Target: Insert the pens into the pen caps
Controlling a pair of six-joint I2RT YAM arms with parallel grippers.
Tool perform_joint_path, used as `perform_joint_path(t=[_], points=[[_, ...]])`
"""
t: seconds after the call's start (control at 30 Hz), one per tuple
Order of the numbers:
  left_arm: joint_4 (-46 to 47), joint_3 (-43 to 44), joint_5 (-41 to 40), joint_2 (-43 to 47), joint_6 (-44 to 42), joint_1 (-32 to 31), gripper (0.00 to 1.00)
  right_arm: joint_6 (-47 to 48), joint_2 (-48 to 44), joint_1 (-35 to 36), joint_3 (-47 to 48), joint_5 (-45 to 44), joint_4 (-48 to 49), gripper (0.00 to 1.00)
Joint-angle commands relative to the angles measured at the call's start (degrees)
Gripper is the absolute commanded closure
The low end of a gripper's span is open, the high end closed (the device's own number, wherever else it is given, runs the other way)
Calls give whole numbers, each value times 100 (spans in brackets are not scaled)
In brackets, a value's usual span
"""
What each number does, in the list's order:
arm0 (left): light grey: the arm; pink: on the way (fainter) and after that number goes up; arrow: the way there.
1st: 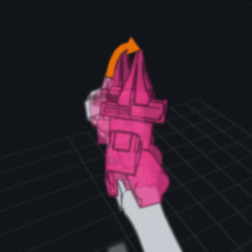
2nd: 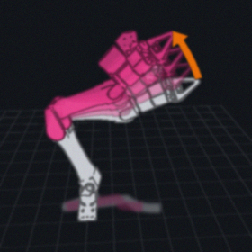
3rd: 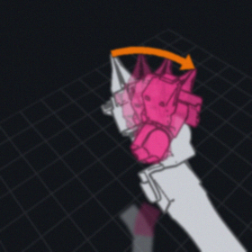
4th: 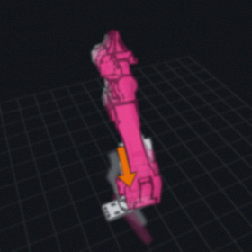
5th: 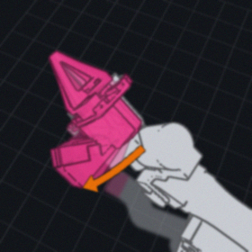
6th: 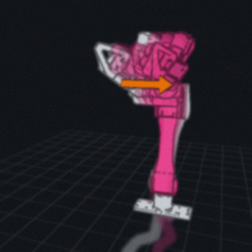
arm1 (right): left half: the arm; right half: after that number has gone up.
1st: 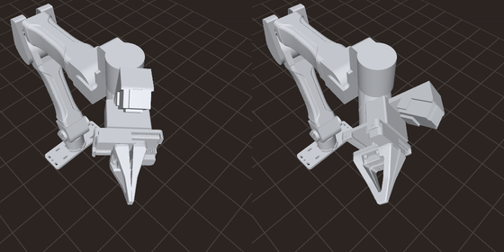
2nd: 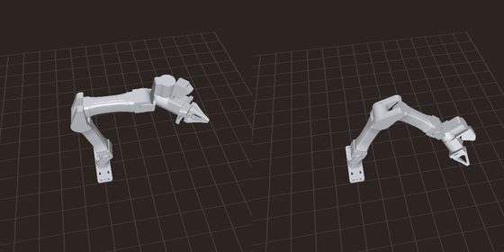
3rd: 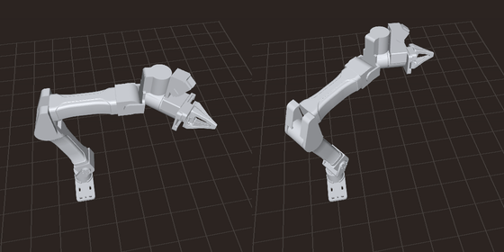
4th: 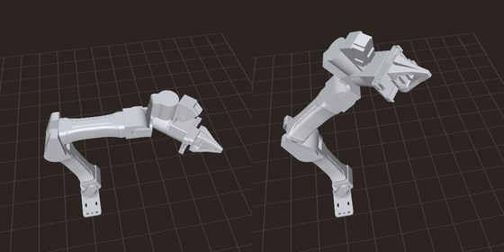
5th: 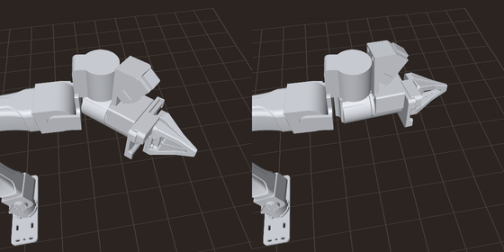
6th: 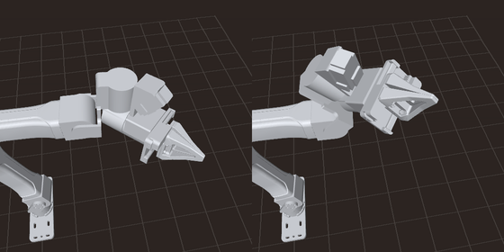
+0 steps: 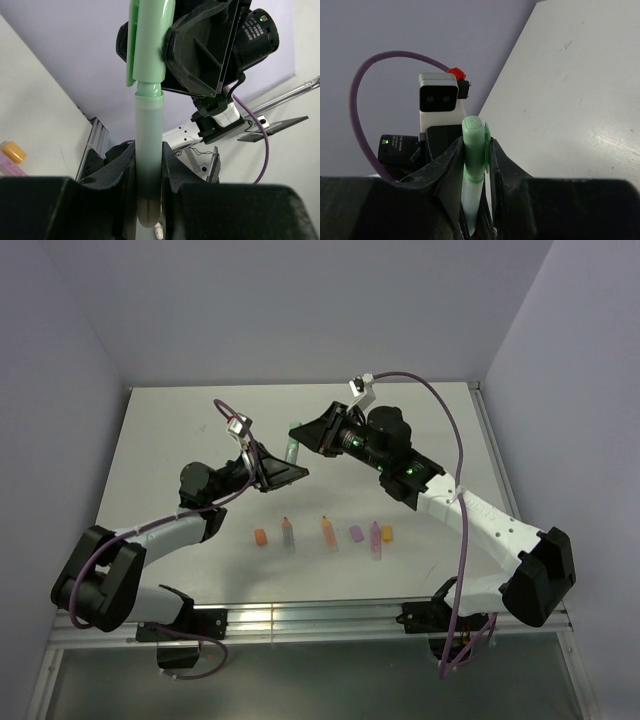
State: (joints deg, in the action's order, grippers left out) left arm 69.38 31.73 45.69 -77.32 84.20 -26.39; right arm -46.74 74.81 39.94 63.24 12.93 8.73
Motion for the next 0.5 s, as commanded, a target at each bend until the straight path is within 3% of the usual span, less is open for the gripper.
perform_joint_path(t=[0.0, 0.47], points=[[840, 281, -289, -82, 246, 20, 100, 367, -221, 66, 188, 289, -248, 100], [-435, 721, -781, 261, -827, -235, 100, 253, -177, 215, 118, 649, -38, 100]])
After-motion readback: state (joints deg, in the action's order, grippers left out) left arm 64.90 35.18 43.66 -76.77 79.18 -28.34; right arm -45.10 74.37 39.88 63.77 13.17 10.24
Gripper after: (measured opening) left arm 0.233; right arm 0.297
